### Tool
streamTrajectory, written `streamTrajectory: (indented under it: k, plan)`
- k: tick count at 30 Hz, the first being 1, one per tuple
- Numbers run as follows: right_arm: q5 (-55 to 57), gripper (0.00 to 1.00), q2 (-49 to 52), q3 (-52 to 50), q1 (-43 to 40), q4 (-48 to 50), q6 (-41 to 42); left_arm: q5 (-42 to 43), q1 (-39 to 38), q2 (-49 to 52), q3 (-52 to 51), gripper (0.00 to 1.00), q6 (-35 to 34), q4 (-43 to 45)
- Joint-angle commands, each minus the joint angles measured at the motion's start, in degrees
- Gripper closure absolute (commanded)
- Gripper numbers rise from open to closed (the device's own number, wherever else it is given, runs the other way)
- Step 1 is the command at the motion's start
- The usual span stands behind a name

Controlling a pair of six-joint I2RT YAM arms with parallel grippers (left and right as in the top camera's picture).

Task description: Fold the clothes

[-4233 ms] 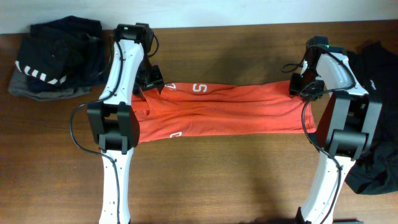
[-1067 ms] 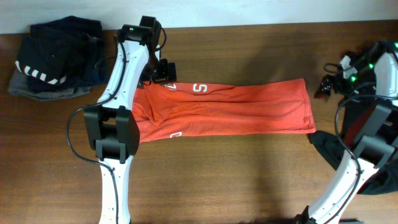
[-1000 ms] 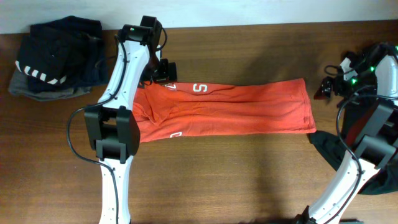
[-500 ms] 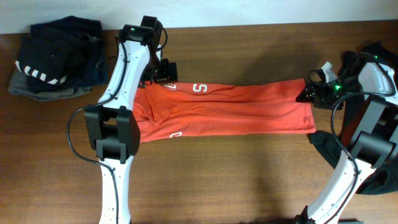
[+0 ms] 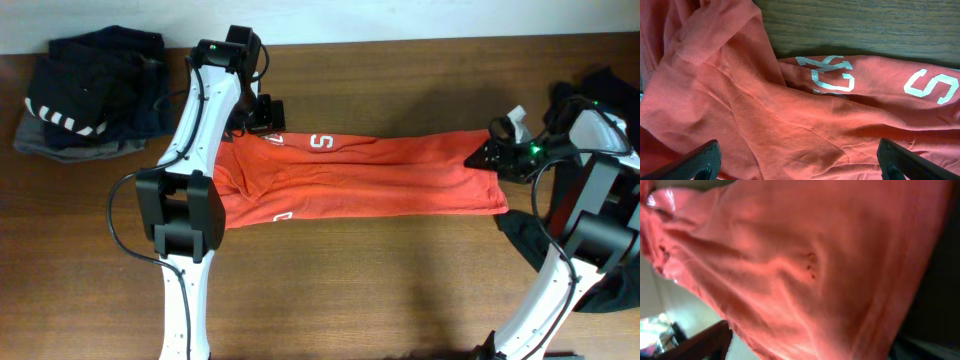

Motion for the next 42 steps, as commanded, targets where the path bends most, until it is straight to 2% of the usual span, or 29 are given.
streamTrajectory:
  k: [1, 7, 13, 21, 23, 29, 33, 39, 42]
  plan:
    - [2.75, 0.25, 2.78, -3.34, 2.27, 0.28, -0.79, 0.63, -0.11, -0.92, -0.28, 0.01, 0.87, 0.15]
    - [3.26, 0.53, 2.78, -3.54, 2.60, 2.10, 0.79, 0.63, -0.11, -0.94, -0.28, 0.01, 0.87, 0.11]
    - [11.80, 0.96, 2.75, -3.52, 2.40, 4.87, 6.45, 0.63, -0.11, -0.92, -0.28, 0.01, 0.87, 0.13]
    - [24.39, 0.96, 2.75, 0.04, 0.31, 7.30, 16.22, 0.63, -0.11, -0.92, -0.28, 0.01, 0.87, 0.09]
    - [29.77, 0.96, 2.73, 3.89, -0.02, 5.64, 19.15, 0.63, -0.11, -0.92, -0.28, 0.01, 0.87, 0.09]
    - [35.65, 0.96, 2.71, 12.68, 1.33, -1.36, 19.65, 0.63, -0.11, -0.92, -0.28, 0.01, 0.87, -0.07]
    - [41.53, 0.96, 2.71, 15.08, 5.42, -4.22, 19.71, 0.63, -0.11, -0.92, -0.26, 0.01, 0.87, -0.04]
    - [52.65, 0.96, 2.71, 15.08, 15.28, -4.74, 25.68, 0.61, -0.11, -0.92, -0.28, 0.01, 0.87, -0.07]
    - [53.64, 0.96, 2.71, 15.08, 19.26, -5.09, 28.00, 0.61, -0.11, -0.92, -0.28, 0.01, 0.87, -0.07]
